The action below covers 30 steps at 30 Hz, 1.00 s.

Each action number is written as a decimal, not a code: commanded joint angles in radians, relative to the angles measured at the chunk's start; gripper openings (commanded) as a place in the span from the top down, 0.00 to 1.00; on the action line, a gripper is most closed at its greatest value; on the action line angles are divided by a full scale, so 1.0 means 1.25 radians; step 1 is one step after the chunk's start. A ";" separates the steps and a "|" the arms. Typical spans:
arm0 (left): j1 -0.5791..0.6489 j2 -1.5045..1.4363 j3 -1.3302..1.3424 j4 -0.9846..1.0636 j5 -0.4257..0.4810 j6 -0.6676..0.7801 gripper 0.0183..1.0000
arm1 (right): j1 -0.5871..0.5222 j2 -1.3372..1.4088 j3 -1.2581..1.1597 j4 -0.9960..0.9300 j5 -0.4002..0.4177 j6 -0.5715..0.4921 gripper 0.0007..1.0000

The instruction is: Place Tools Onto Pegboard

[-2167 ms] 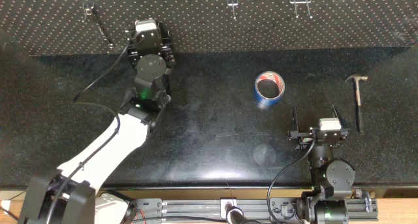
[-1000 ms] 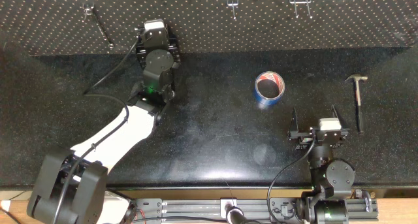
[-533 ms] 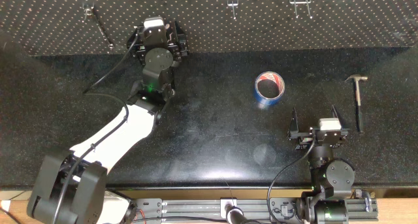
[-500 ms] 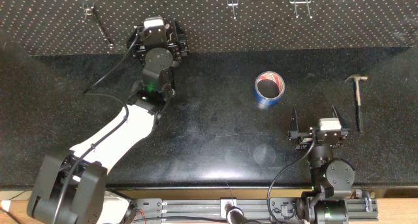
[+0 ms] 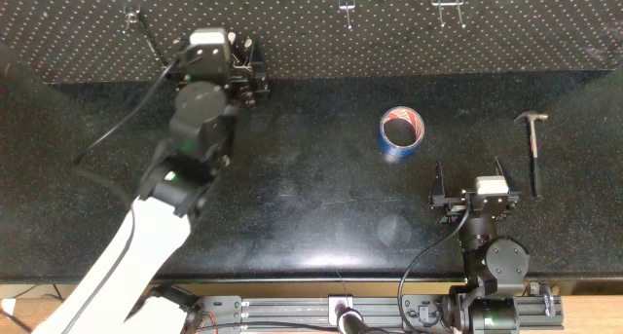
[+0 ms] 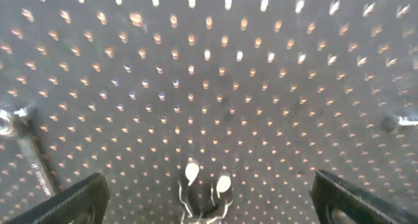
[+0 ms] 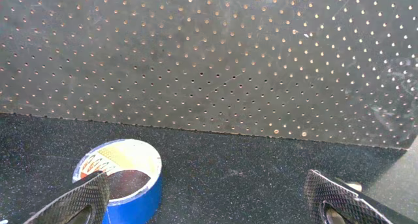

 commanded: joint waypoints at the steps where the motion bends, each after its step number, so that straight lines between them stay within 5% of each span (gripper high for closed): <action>1: 0.036 -0.203 0.007 -0.217 0.149 -0.034 0.01 | -0.003 -0.005 -0.004 -0.002 0.004 -0.002 0.03; 8: 0.248 -0.495 0.000 -0.583 0.409 -0.034 0.00 | -0.003 -0.005 -0.004 -0.002 0.004 -0.002 0.03; 13: 0.216 -0.635 -0.142 -0.518 0.349 -0.031 0.01 | -0.003 -0.005 -0.004 -0.002 0.004 -0.002 0.02; 20: 0.216 -0.802 -0.533 0.174 0.348 -0.033 0.00 | -0.003 -0.005 -0.004 -0.002 0.004 -0.002 0.03; 30: 0.214 -0.948 -0.678 0.008 0.314 -0.033 0.00 | -0.003 -0.005 -0.004 -0.002 0.004 -0.002 0.02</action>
